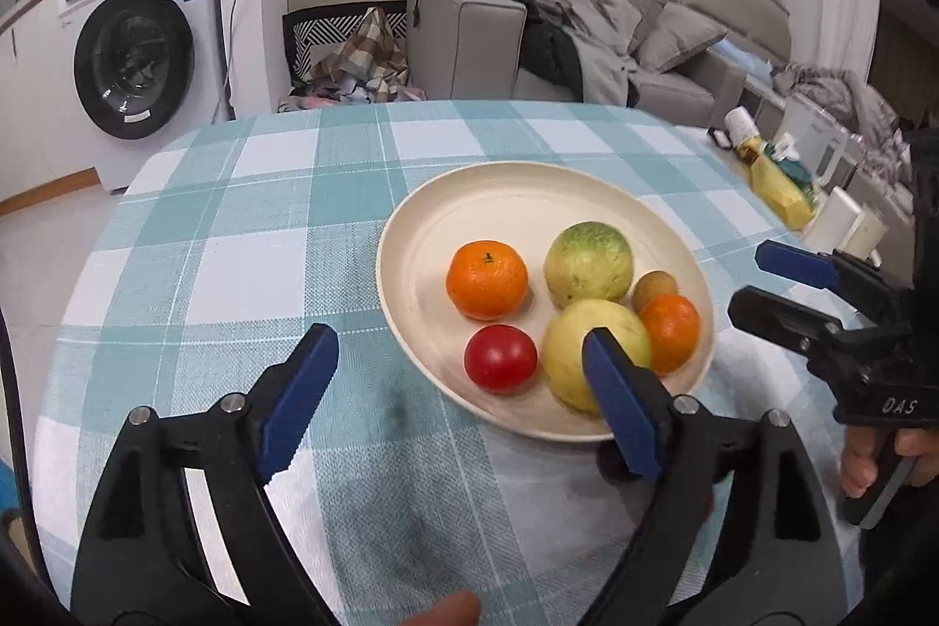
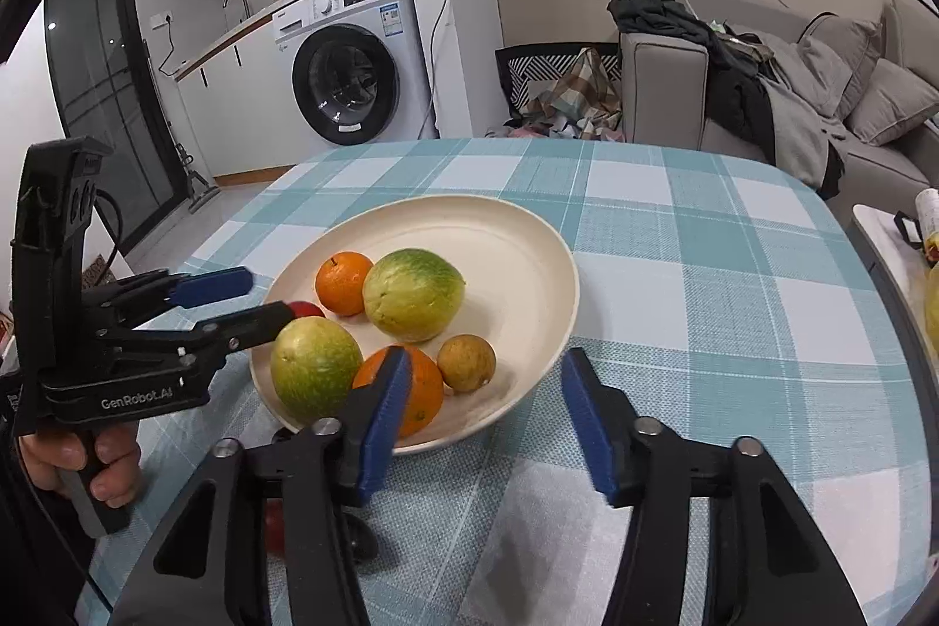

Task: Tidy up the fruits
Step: 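Move both tools back and grasp the second red tomato with the left tool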

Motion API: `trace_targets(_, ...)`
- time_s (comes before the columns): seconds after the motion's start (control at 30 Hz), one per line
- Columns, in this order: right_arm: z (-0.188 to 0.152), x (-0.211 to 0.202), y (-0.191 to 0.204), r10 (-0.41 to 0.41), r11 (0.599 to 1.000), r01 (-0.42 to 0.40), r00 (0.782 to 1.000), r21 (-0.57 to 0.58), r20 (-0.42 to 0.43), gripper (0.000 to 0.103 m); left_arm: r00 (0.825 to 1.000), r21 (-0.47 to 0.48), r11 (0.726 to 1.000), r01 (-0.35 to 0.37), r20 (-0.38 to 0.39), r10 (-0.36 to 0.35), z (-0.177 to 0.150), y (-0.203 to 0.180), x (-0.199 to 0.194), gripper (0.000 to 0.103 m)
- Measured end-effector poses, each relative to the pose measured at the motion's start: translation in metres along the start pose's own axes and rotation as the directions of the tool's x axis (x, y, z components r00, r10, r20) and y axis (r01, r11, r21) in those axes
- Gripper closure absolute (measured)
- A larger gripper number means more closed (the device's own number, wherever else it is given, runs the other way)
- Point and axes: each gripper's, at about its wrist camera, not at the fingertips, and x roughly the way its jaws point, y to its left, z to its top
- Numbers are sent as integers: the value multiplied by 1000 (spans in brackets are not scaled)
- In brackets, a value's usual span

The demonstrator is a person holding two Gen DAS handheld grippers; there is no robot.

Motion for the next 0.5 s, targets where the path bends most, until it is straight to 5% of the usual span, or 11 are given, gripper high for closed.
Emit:
trace_targets(0.03, 0, -4, 0, 10, 1000, -10, 1000, 8, 12, 18, 1000, -2, 1000, -3, 1, 3, -1, 0, -4, 18)
trace_targets(0.17, -1, -15, 1, 5, 1000, -5, 999, 13, 31, 0, 1000, 3, 1000, -16, 15, 16, -8, -3, -19, 3)
trace_targets(0.5, -18, -35, 3, -32, 999, 31, 999, 12, 23, 0, 1000, 35, 999, -11, 29, 10, -30, -29, -58, 1)
